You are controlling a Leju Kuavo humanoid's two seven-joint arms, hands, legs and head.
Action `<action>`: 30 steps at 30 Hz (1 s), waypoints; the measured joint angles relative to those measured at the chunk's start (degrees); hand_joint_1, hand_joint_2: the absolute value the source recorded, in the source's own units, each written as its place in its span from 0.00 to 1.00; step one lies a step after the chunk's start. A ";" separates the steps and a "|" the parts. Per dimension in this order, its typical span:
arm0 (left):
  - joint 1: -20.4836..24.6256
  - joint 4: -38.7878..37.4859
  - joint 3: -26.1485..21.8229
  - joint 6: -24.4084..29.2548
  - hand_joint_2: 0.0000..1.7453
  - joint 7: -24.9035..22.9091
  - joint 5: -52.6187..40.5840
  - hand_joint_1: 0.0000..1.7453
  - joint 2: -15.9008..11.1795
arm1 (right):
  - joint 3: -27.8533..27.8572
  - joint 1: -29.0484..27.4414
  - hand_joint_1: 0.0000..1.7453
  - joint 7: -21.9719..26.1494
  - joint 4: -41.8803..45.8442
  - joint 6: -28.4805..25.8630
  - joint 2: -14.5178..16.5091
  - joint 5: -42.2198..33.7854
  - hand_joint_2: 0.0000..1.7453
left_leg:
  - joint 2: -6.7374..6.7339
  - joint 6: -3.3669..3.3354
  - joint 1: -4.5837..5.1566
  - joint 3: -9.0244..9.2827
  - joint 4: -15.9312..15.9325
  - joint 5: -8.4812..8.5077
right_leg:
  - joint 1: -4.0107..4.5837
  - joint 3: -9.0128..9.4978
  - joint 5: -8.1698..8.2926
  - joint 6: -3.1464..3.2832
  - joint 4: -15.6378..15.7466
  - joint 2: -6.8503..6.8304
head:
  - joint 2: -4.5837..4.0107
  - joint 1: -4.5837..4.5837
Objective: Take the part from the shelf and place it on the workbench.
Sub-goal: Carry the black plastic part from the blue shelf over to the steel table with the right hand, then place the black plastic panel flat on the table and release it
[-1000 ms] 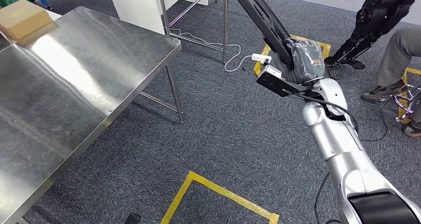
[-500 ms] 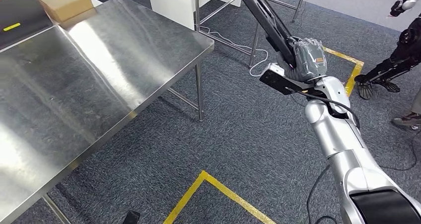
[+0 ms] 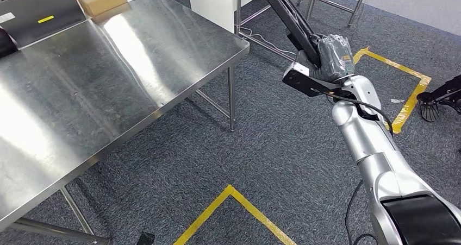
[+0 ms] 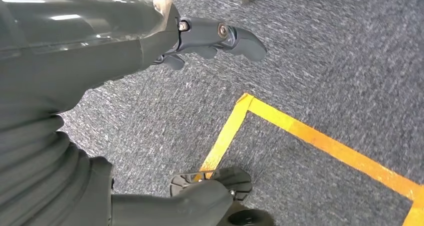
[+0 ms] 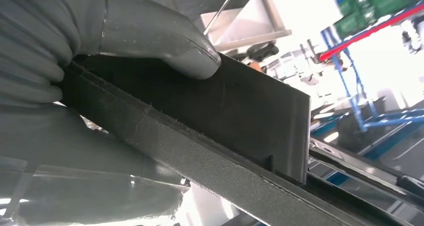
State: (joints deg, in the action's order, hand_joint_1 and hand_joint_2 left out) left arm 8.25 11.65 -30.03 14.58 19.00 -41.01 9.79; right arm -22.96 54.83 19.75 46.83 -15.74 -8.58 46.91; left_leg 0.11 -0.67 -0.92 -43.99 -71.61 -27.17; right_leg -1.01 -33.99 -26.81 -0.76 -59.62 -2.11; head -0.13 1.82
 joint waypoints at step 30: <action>-0.61 0.01 -1.81 4.79 1.00 16.00 1.41 0.00 0.29 | -1.84 2.62 1.00 0.49 -7.96 -2.88 1.87 -1.71 1.00 | 0.24 0.32 0.19 -0.79 -1.94 -1.56 | -0.24 -0.66 1.02 0.40 0.44 1.17 | 0.00 0.18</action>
State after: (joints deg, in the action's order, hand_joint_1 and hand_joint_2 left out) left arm 7.63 11.66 -31.83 19.37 35.01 -39.60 10.08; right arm -24.80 57.46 20.24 38.87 -18.62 -6.72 45.20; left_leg 0.35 -0.35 -0.73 -44.77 -73.55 -28.73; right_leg -1.25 -34.65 -25.79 -0.36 -59.18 -0.94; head -0.13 2.00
